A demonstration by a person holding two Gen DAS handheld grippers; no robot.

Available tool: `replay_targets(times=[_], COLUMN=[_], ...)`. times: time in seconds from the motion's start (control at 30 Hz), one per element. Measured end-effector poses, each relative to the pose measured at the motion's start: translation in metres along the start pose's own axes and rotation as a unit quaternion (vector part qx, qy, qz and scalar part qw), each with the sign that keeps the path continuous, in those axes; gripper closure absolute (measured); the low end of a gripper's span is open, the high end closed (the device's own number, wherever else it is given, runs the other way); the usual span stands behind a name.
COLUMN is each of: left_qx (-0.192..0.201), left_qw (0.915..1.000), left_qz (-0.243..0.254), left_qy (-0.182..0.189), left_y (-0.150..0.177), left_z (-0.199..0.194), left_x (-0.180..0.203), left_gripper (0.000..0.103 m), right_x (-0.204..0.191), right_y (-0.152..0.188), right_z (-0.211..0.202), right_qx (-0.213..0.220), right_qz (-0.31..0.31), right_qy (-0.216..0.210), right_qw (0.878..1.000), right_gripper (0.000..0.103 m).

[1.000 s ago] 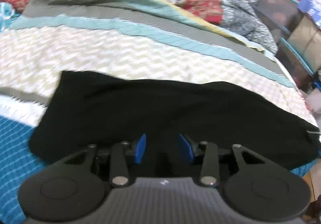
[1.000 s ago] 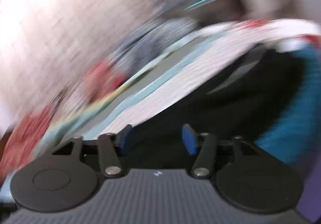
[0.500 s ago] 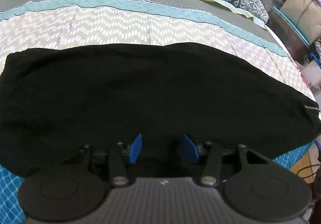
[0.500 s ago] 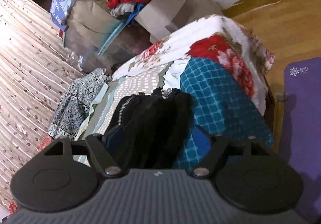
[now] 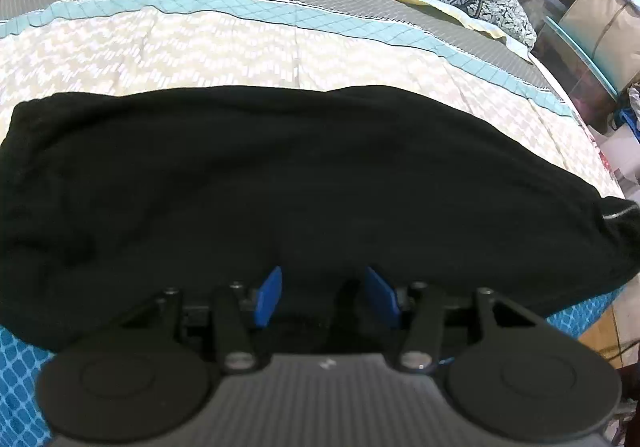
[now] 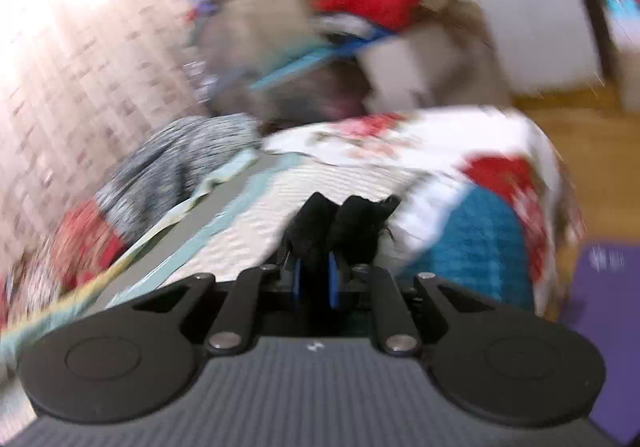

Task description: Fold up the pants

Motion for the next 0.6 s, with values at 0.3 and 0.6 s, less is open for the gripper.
replay_targets(times=[0.3,0.6], left_qx=[0.008,0.014], left_qw=[0.9996,0.9985], left_qz=[-0.021,-0.047], left_qy=[0.013,0.024], left_y=[0.004,0.008], left_z=[-0.006,-0.012], left_x=[-0.014,-0.035], left_gripper=[0.054,0.053], right_x=[-0.126,-0.147], right_y=[0.082,0.146], right_z=[-0.030,-0.040], right_qx=[-0.061,-0.099], right_qz=[-0.333,-0.525], right_qy=[-0.141,-0.136], right_qw=[0.930,0.835], right_gripper=[0.088,0.081])
Point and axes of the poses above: each gripper's, at about its wrist camera, not at the fingertips, and z roughly the way its jaws point, x to its right, y to its underside, the point moved 4 cm from there along z, roughly the way its jaws point, and after that the axes turned 2 degrees about x, right-handed, at the moved point
